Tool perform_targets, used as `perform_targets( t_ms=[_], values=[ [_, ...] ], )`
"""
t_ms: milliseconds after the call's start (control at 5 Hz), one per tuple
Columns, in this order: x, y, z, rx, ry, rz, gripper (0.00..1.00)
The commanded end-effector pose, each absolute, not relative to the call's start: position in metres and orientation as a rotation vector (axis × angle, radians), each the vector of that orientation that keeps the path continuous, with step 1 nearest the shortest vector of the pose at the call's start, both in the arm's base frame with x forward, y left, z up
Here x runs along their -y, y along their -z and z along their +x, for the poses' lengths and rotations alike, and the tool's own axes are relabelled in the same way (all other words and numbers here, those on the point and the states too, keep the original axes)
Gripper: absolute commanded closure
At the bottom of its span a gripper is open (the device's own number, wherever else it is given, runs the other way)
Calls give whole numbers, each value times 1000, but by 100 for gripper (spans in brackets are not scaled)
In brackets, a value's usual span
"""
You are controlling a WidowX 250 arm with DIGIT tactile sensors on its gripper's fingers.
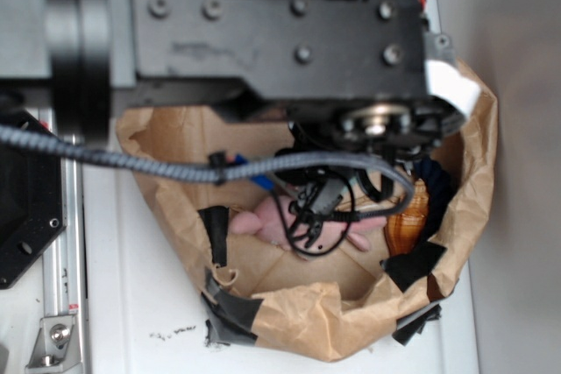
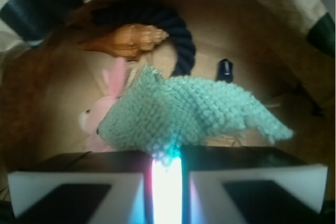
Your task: Grab the blue cloth.
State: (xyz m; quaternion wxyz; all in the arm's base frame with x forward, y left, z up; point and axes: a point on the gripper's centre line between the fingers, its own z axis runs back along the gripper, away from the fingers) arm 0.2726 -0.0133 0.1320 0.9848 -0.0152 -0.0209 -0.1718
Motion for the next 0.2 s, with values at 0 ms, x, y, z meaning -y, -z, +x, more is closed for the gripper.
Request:
perform_targets(
  t_ms=[0],
  values=[
    [21, -138, 277, 63, 338, -26, 100]
  ],
)
